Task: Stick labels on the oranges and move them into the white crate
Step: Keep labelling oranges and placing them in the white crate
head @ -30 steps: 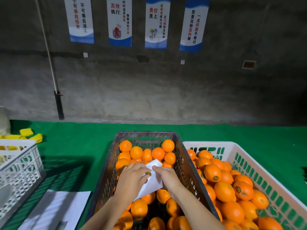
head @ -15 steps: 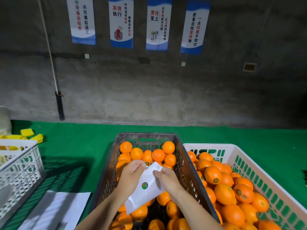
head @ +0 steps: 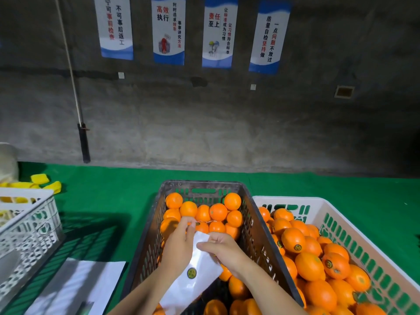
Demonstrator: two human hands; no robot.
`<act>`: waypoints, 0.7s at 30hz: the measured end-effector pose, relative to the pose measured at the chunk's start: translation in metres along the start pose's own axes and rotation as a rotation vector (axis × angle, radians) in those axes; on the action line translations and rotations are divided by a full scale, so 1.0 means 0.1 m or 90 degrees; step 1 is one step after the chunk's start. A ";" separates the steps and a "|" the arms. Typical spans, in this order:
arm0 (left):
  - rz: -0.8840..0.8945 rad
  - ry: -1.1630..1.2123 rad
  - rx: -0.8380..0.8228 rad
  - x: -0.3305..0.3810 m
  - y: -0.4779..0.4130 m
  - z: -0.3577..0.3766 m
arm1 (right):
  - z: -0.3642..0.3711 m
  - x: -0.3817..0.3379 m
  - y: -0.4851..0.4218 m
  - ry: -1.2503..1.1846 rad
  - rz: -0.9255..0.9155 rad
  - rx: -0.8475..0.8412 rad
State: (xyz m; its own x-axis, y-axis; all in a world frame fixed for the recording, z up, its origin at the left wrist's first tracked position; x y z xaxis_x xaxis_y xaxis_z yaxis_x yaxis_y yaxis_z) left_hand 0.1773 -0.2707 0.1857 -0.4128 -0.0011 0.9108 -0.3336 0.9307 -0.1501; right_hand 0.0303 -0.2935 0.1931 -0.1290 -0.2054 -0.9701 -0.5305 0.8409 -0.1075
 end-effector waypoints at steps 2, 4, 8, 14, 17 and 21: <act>0.005 -0.029 0.032 0.00 0.01 -0.04 | 0.04 -0.03 0.01 -0.034 0.003 -0.006; -0.009 -0.044 0.033 -0.01 0.00 -0.06 | 0.01 -0.02 0.01 -0.048 0.001 0.075; -0.038 -0.035 -0.020 -0.01 -0.03 0.00 | -0.14 0.04 -0.02 0.135 -0.105 0.202; -0.064 0.012 -0.050 0.04 -0.03 0.02 | -0.13 0.07 -0.08 0.159 -0.160 0.177; -0.083 0.032 -0.066 0.06 -0.02 0.03 | -0.11 0.11 -0.09 0.140 -0.146 0.176; -0.091 0.042 -0.082 0.10 0.00 0.05 | -0.11 0.10 -0.08 0.167 -0.178 0.172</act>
State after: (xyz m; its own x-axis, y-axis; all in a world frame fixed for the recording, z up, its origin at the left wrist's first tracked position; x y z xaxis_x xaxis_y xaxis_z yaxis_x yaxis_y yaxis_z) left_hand 0.1692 -0.2723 0.1928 -0.3116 -0.1170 0.9430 -0.2719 0.9619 0.0295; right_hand 0.0244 -0.3078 0.1865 -0.2382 -0.5324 -0.8123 -0.3418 0.8288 -0.4429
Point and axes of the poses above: each hand's wrist, its own y-axis away from the middle knuckle, its own z-axis out of the palm, x = y × z, the point moved 4 cm from there along -y, towards the middle knuckle, and after that the axes turned 14 degrees about -z, right-handed, at the moved point
